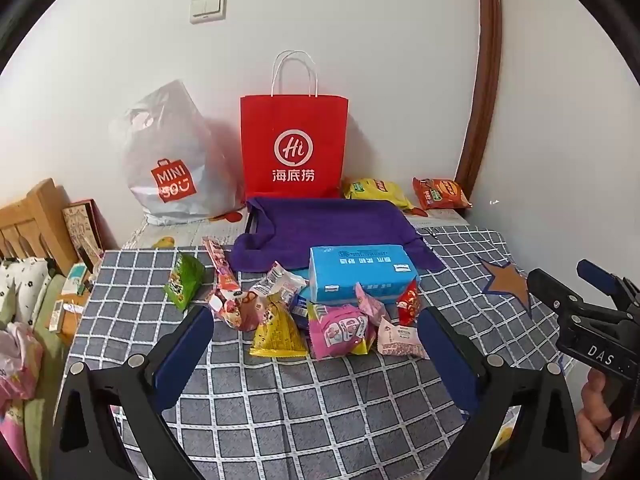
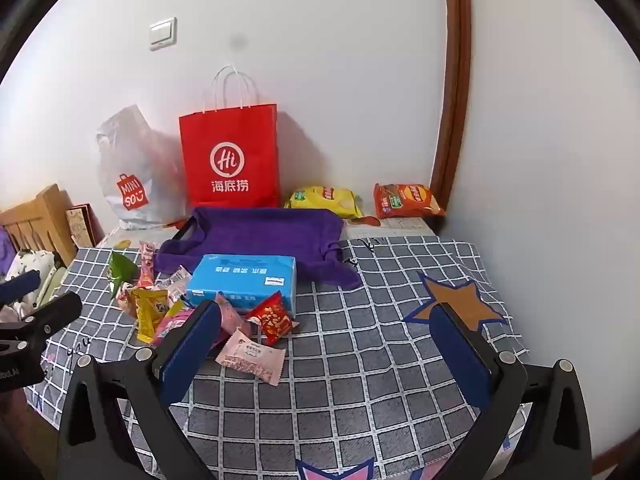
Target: Organize snacks
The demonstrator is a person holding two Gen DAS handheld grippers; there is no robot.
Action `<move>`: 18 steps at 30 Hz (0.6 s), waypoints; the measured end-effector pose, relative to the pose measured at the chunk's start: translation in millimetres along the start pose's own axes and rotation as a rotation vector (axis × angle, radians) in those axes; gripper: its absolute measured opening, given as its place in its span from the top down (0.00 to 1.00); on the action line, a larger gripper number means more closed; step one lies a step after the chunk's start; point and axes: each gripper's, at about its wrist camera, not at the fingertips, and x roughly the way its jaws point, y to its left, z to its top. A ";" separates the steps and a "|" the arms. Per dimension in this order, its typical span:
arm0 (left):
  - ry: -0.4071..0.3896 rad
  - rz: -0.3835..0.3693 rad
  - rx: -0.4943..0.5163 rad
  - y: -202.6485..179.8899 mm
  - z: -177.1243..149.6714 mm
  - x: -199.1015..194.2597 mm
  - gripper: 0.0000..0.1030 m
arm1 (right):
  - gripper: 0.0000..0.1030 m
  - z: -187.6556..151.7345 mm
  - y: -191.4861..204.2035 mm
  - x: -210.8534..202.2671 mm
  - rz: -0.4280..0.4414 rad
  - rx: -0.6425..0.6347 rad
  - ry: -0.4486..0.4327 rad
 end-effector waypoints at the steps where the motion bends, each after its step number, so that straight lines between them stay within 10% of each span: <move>1: 0.005 -0.004 -0.004 -0.2 0.5 0.2 0.01 | 0.00 0.7 -0.4 0.6 0.004 0.001 -0.002; 18: -0.015 -0.004 -0.020 3.4 4.1 -3.9 0.01 | 0.00 1.1 1.5 -8.0 0.013 0.029 -0.039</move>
